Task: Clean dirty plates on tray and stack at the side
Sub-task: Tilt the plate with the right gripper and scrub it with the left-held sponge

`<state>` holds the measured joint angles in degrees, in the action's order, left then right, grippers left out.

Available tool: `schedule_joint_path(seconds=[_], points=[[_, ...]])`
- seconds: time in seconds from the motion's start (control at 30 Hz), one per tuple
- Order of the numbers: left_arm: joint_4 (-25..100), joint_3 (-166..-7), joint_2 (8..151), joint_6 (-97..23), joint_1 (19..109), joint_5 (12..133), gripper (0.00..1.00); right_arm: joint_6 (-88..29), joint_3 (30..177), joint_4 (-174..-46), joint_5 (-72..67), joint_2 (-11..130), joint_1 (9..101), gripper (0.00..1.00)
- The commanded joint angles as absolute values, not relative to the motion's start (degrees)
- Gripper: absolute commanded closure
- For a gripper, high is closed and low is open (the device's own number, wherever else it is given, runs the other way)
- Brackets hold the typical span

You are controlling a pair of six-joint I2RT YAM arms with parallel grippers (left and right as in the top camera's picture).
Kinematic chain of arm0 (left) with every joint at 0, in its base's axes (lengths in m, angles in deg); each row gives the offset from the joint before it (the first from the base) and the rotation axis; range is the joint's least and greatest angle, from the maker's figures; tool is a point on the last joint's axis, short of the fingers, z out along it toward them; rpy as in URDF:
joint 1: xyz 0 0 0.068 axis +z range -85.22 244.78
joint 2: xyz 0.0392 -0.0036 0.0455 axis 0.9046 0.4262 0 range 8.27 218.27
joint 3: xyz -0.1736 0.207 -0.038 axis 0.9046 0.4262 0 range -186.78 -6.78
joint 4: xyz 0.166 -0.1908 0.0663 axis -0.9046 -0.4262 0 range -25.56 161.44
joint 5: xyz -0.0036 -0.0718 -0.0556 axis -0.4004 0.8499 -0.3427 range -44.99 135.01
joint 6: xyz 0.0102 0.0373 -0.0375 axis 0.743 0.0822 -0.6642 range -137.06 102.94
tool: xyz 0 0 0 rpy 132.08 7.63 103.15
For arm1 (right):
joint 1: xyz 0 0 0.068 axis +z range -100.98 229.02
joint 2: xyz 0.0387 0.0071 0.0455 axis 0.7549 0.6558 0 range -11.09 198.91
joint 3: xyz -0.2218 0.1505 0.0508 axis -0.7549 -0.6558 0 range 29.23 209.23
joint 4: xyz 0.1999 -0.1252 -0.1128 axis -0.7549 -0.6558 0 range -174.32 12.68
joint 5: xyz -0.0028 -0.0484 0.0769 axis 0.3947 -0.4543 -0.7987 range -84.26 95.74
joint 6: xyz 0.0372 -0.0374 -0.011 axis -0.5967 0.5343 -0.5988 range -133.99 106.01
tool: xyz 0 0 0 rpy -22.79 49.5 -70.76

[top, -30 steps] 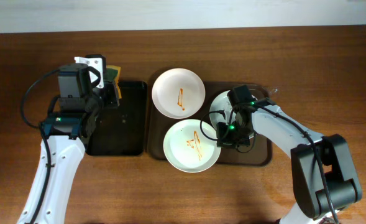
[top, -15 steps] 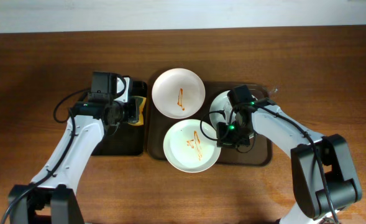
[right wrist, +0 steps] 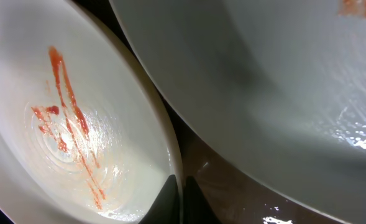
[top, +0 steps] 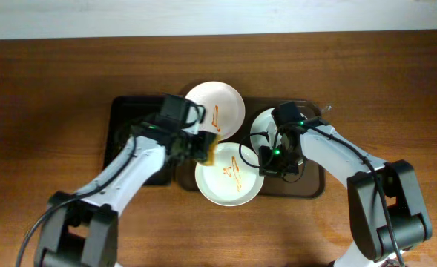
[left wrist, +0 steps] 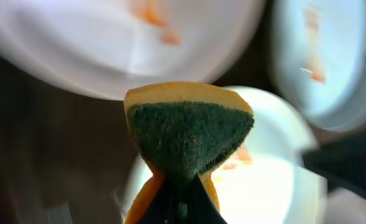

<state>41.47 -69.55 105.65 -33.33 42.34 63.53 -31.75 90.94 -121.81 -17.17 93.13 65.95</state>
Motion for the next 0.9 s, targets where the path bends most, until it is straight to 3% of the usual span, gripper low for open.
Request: schedule_joint_path(seconds=[0.0, 0.23, 0.37, 0.57, 0.7, 0.87], points=[[44.22, -69.66, 108.63, -39.69, 36.70, 74.96, 1.00, -31.66, 91.90, -121.85, -16.28, 93.92, 66.32, 0.96], [45.34, -69.66, 113.63, -56.56, 31.85, 75.70, 1.00, -31.64, 91.90, -121.92, -16.30, 93.92, 66.32, 0.96], [45.84, -69.66, 116.06, -56.54, 31.50, 74.83, 1.00, -31.64, 91.90, -121.96, -16.28, 93.92, 66.32, 0.96], [47.70, -69.66, 116.52, -56.48, 33.90, 54.88, 1.00, -31.62, 91.90, -122.12, -16.28, 93.92, 66.32, 0.96], [42.25, -69.68, 115.51, -55.99, 37.92, 54.18, 1.00, -31.05, 91.90, -122.29, -16.25, 93.92, 66.32, 0.96], [35.52, -69.68, 107.34, -43.91, 38.71, 53.76, 1.00, -30.79, 91.90, -122.27, -16.04, 93.92, 66.32, 0.96]])
